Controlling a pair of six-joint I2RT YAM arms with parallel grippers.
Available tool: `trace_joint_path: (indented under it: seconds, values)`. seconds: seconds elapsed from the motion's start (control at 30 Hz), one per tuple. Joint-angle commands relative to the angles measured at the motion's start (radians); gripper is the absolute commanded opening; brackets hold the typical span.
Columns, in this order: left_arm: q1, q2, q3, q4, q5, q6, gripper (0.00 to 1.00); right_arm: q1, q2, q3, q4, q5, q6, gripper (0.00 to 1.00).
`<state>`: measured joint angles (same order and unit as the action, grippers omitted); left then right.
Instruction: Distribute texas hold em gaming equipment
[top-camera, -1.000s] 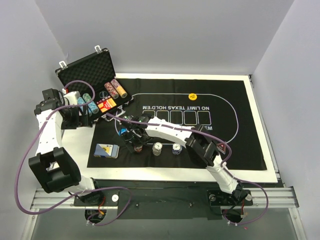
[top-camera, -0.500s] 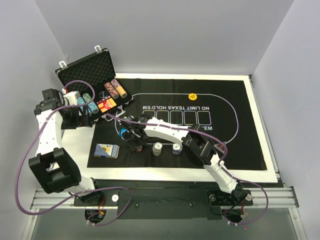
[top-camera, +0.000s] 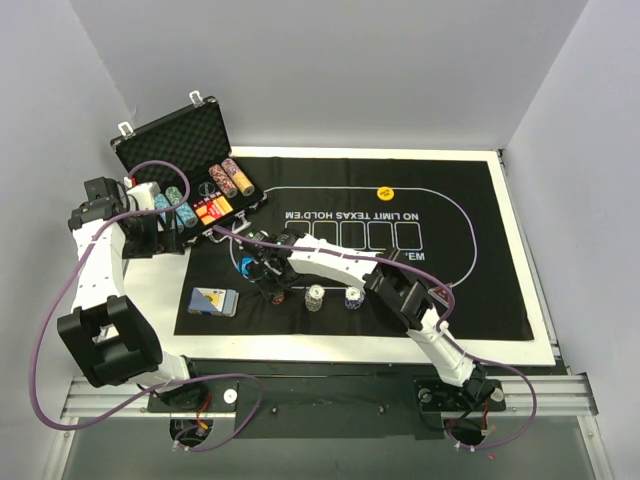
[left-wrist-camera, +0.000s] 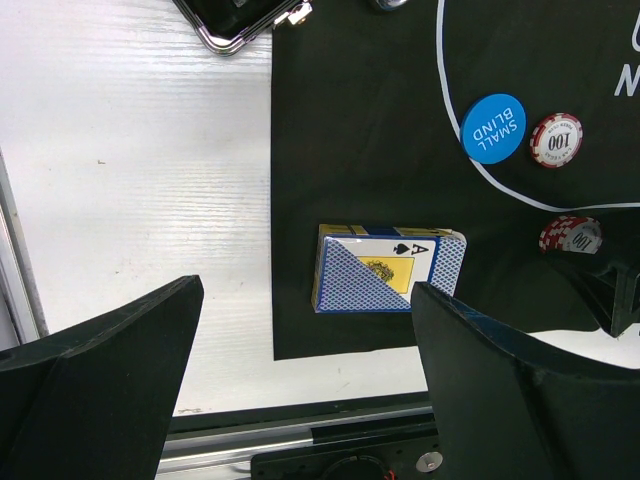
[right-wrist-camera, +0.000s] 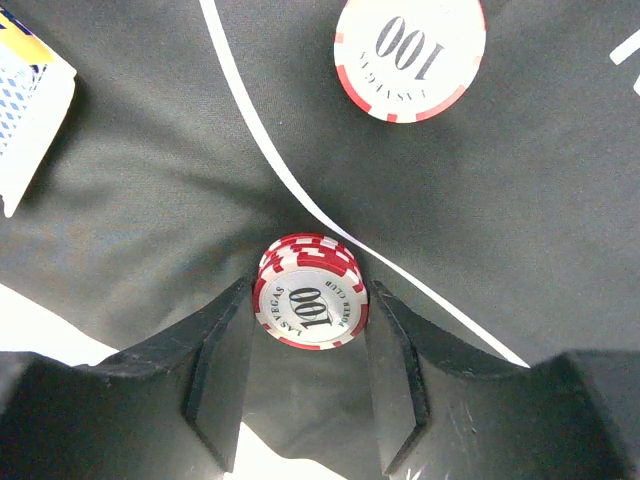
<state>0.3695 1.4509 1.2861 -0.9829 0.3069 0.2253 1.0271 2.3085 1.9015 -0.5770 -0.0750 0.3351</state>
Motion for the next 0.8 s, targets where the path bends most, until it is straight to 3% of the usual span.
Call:
trace_joint_path:
  seconds: [0.0, 0.77]
  values:
    - [0.008, -0.017, 0.004, 0.029, 0.017, 0.013, 0.97, -0.004, -0.054, -0.015, -0.018, 0.020, 0.002, 0.35]
    - [0.008, -0.012, 0.015, 0.024, 0.032, 0.009, 0.97, -0.005, -0.127, -0.028, -0.034, 0.004, -0.005, 0.34]
